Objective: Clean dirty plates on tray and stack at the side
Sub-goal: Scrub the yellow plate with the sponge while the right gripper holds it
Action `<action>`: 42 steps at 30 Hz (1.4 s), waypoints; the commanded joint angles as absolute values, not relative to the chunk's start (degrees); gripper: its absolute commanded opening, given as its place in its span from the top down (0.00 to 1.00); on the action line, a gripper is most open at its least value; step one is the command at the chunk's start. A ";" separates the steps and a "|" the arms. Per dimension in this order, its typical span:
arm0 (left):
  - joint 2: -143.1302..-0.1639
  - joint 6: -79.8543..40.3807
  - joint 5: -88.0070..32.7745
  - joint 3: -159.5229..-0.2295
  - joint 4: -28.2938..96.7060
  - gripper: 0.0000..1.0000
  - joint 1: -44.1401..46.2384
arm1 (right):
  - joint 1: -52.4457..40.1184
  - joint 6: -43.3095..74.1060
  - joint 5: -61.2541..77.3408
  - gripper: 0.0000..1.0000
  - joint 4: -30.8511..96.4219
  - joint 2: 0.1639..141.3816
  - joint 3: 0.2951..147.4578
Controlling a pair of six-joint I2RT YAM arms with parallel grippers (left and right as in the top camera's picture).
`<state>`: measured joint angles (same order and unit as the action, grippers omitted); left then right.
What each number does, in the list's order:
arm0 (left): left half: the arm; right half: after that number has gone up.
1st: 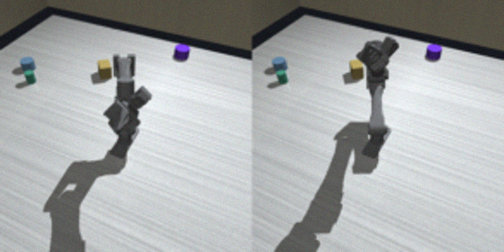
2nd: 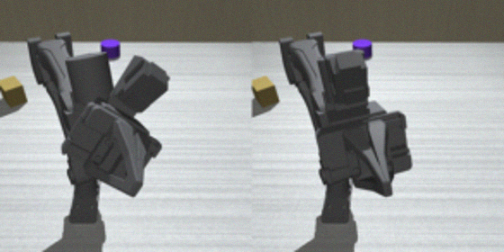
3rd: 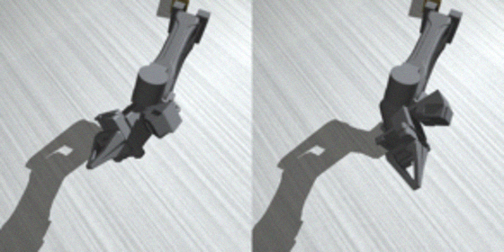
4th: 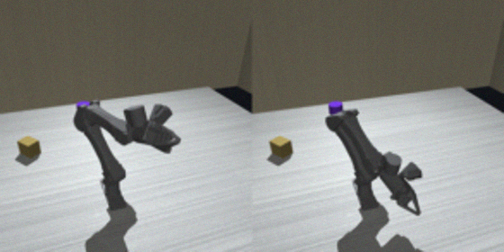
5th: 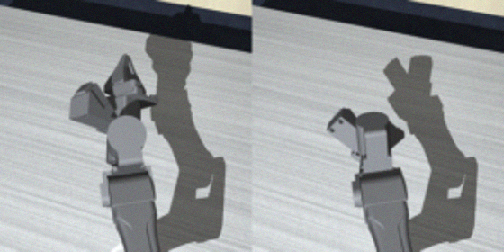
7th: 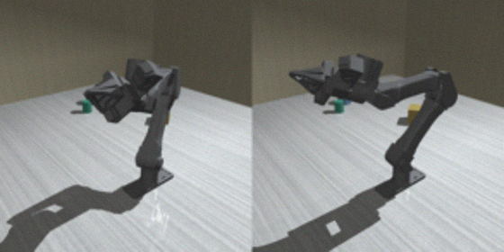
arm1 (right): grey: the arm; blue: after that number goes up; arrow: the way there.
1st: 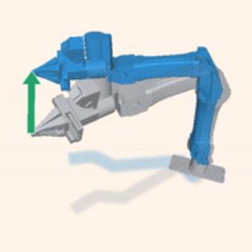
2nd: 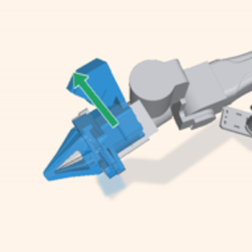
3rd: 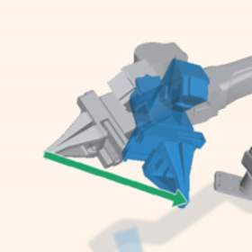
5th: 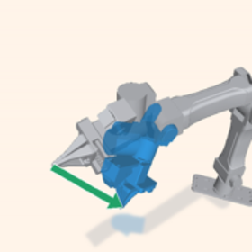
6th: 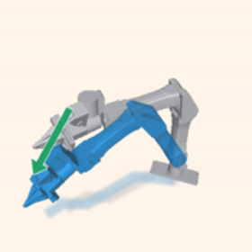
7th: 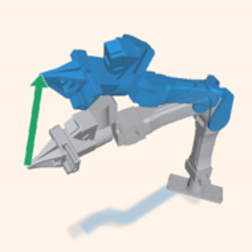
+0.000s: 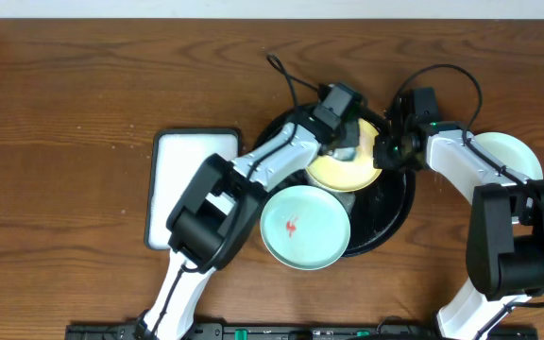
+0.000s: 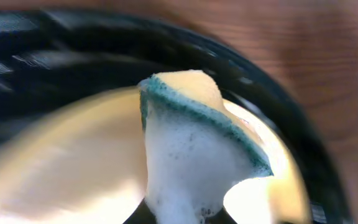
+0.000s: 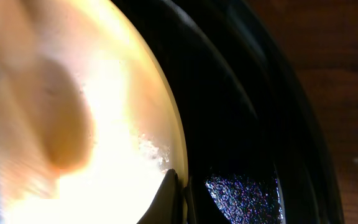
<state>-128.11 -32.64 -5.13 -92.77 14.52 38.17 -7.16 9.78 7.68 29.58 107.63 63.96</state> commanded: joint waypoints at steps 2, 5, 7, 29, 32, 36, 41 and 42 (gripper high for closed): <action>-129.62 -12.80 10.81 -92.07 16.69 0.93 34.28 | -7.97 7.42 6.46 0.99 31.18 110.08 62.78; -129.03 -7.64 15.51 -92.07 17.04 0.93 34.09 | -7.97 7.42 6.46 0.99 31.22 110.08 62.78; -128.25 -6.00 16.95 -92.09 17.96 0.93 34.11 | -7.97 7.42 6.44 0.99 31.33 110.08 62.78; -125.19 -33.45 -9.89 -90.70 26.46 0.92 39.00 | -7.92 7.44 6.26 0.99 31.27 110.08 62.78; -127.04 -35.48 -10.85 -90.67 23.64 0.92 40.32 | -7.92 7.44 6.26 0.99 31.29 110.08 62.78; -129.14 -38.83 -16.78 -90.67 20.84 0.92 40.69 | -7.92 7.44 6.26 0.99 31.27 110.08 62.78; -129.23 -38.89 -21.76 -90.65 24.75 0.92 40.49 | -7.92 7.44 6.26 0.99 31.27 110.08 62.78; -129.23 -38.92 -23.29 -90.65 26.41 0.92 40.36 | -7.92 7.44 6.26 0.99 31.27 110.08 62.78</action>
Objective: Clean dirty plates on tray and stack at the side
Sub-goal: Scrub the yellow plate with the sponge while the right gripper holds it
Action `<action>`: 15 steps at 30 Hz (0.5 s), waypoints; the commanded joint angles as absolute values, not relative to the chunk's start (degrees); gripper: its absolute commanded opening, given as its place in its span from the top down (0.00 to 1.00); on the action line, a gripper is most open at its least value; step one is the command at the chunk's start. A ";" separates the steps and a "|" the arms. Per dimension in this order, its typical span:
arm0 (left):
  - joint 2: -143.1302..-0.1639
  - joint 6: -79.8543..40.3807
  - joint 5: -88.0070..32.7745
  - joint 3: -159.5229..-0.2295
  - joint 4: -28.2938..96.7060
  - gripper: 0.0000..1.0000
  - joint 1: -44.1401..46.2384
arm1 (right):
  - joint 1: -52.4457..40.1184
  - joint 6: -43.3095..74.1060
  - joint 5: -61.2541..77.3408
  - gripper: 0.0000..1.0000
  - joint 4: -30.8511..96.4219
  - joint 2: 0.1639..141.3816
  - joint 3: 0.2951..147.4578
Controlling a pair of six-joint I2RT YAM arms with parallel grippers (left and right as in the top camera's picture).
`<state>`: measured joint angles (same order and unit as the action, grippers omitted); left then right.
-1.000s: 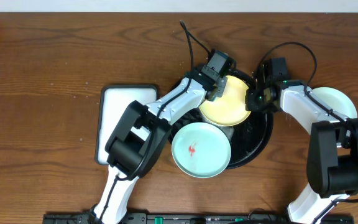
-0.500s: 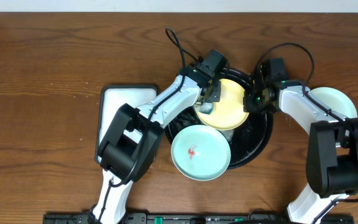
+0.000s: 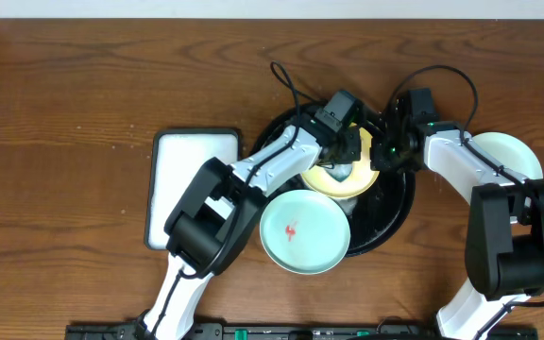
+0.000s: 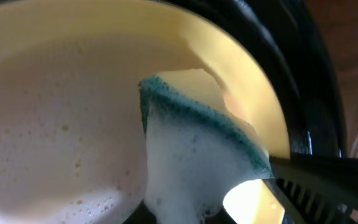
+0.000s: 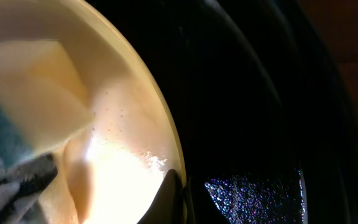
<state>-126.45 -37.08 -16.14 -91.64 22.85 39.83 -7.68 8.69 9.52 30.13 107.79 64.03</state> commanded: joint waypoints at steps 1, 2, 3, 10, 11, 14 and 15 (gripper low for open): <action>-129.23 -38.94 -25.06 -90.65 28.27 0.93 40.29 | -7.92 7.44 6.26 0.99 31.27 110.08 62.78; -129.23 -38.89 -26.24 -90.65 30.30 0.92 40.25 | -7.92 7.44 6.26 0.99 31.27 110.08 62.78; -129.23 -38.89 -26.41 -90.65 32.60 0.92 40.18 | -7.92 7.44 6.26 0.99 31.27 110.08 62.78; -129.23 -36.38 -23.35 -90.72 42.44 0.93 38.54 | -7.92 7.44 6.26 0.99 31.27 110.08 62.78; -129.23 -35.66 -20.91 -90.87 42.54 0.92 38.13 | -7.92 7.44 6.26 0.99 31.27 110.08 62.78; -129.23 -34.61 -7.97 -91.66 42.35 0.93 36.71 | -7.92 7.44 6.26 0.99 31.35 110.08 62.78; -129.23 -34.06 -4.40 -91.77 41.85 0.93 36.38 | -7.92 7.44 6.26 0.99 31.38 110.08 62.78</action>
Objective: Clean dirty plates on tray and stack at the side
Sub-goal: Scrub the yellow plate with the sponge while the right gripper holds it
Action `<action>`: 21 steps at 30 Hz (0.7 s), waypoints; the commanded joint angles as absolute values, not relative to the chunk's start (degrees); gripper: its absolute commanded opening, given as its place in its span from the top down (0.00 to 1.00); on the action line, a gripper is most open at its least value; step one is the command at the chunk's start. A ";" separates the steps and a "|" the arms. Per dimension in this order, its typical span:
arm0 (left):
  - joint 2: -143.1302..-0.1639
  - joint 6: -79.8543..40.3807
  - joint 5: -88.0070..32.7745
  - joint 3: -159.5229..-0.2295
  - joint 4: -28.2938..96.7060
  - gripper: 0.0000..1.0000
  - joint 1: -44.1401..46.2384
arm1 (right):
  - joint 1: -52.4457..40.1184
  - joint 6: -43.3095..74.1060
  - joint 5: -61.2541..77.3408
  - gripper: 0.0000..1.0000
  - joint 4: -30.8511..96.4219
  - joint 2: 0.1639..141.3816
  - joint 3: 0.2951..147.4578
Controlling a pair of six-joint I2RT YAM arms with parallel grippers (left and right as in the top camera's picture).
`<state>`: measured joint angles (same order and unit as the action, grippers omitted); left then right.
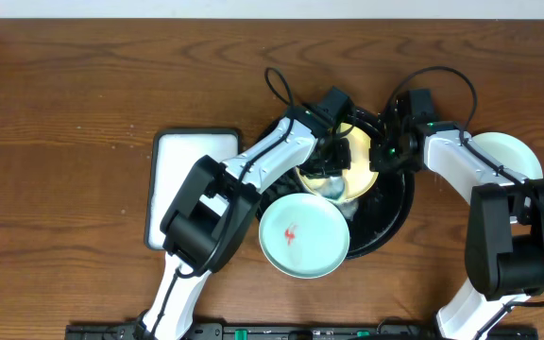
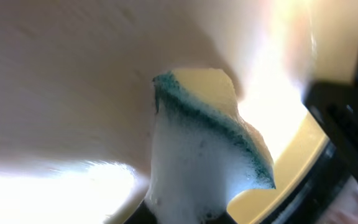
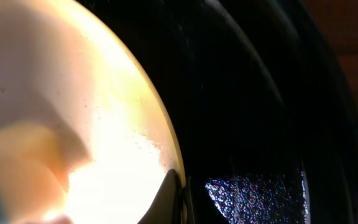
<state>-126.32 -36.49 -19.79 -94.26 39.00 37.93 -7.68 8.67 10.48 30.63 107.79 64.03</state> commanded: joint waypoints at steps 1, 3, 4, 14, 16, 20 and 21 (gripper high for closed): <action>-129.23 -32.75 -0.14 -91.77 40.60 0.92 36.01 | -7.92 7.44 6.26 0.99 31.38 110.08 62.78; -129.21 -30.15 5.17 -91.83 38.87 0.93 35.57 | -7.92 7.44 6.26 0.99 31.35 110.08 62.78; -129.21 -28.71 7.62 -91.88 38.17 0.93 35.40 | -7.92 7.44 6.26 0.99 31.38 110.08 62.78; -127.90 -19.09 26.04 -96.14 36.12 0.92 35.86 | -7.92 7.42 6.26 0.99 31.51 110.08 62.78; -126.78 -19.16 26.02 -96.60 35.90 0.93 35.86 | -7.92 7.42 6.24 0.99 31.66 110.08 62.78; -122.72 -21.10 25.98 -96.68 35.51 0.92 35.73 | -7.92 7.40 6.24 0.99 31.73 110.08 62.78; -121.40 -21.17 25.96 -96.68 35.53 0.93 35.66 | -7.92 7.40 6.24 0.99 31.73 110.08 62.78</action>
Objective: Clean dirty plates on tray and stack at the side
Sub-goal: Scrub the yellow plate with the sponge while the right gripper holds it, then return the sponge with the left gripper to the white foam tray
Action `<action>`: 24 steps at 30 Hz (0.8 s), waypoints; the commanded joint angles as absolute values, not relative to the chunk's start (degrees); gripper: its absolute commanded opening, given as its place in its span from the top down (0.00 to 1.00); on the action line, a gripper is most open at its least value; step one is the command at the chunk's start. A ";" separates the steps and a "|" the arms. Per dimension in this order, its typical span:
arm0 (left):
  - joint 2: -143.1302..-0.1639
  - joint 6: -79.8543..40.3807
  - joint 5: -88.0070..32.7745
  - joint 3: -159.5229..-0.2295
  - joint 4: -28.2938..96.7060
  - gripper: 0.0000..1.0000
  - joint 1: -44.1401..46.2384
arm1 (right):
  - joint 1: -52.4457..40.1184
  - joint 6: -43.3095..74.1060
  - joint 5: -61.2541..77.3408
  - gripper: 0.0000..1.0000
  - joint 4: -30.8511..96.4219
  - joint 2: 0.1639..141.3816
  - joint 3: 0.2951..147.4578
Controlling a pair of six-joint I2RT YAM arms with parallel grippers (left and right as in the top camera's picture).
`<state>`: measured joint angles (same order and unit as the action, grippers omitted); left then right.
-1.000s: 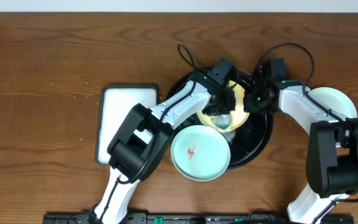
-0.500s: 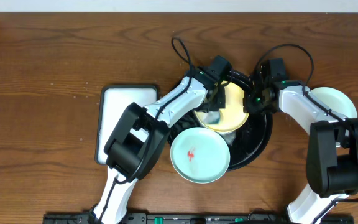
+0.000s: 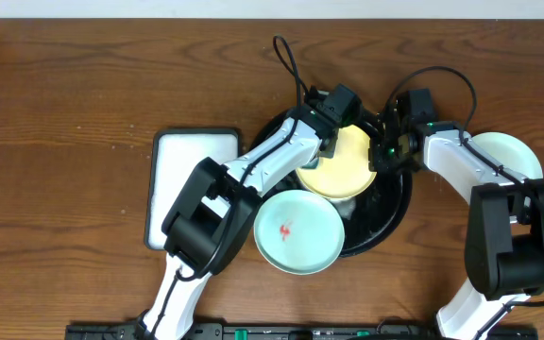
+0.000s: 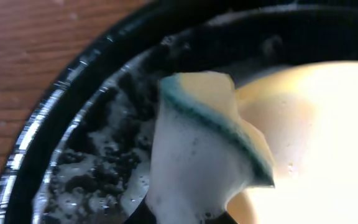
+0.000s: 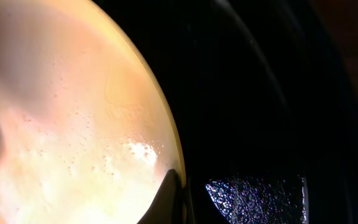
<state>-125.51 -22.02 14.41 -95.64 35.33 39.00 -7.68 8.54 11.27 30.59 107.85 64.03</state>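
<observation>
A soapy yellow plate (image 3: pixel 345 166) lies in the round black tray (image 3: pixel 397 212). My right gripper (image 3: pixel 382 155) is shut on the plate's right rim; in the right wrist view a dark fingertip (image 5: pixel 174 190) lies over the rim of the plate (image 5: pixel 73 118). My left gripper (image 3: pixel 323 142) is shut on a foamy yellow-and-green sponge (image 4: pixel 207 149). The sponge hangs at the plate's far-left edge, partly over the sudsy tray floor (image 4: pixel 89 168). A mint plate with a red smear (image 3: pixel 296 232) rests on the tray's front-left edge.
A white rectangular tray (image 3: pixel 193 189) lies on the wooden table left of the black tray. A pale green plate (image 3: pixel 506 154) sits on the table at the right, partly under my right arm. A black cable (image 3: pixel 289 71) loops behind the tray.
My left gripper with the sponge has moved from the plate's face to its far-left edge, over the tray's sudsy floor. The right gripper still holds the rim in the same place.
First the sponge was at the yellow plate's far edge. Then it lay on the plate's right part close to the right gripper, then on the left part of its face. Now it is at the far-left rim. The right gripper held the rim throughout.
</observation>
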 commanded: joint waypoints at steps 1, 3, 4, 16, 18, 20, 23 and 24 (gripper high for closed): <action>-120.05 -21.54 25.93 -96.68 35.70 0.93 35.51 | -7.92 7.40 6.24 0.99 31.73 110.08 62.81; -117.14 -21.50 24.27 -96.66 36.38 0.92 34.96 | -7.92 7.42 6.24 0.99 31.73 110.08 62.78; -115.72 -21.50 22.92 -96.66 36.99 0.92 34.52 | -7.92 7.40 6.24 0.99 31.75 110.08 62.81; -105.56 -21.69 7.01 -96.51 62.30 0.92 20.40 | -7.92 2.63 9.45 0.99 32.97 108.38 63.40; -105.56 -21.69 4.82 -95.02 65.12 0.92 17.34 | -7.94 2.61 8.93 0.99 33.63 105.95 63.48; -105.58 -21.69 3.44 -92.95 66.19 0.92 14.70 | -8.03 2.66 8.80 0.99 34.09 102.85 63.55; -105.60 -21.69 2.96 -89.23 66.04 0.88 11.68 | -8.73 2.66 8.62 0.99 34.52 97.47 63.55; -105.60 -21.69 2.96 -88.14 65.91 0.86 10.92 | -9.19 2.66 7.88 0.99 34.63 95.74 63.55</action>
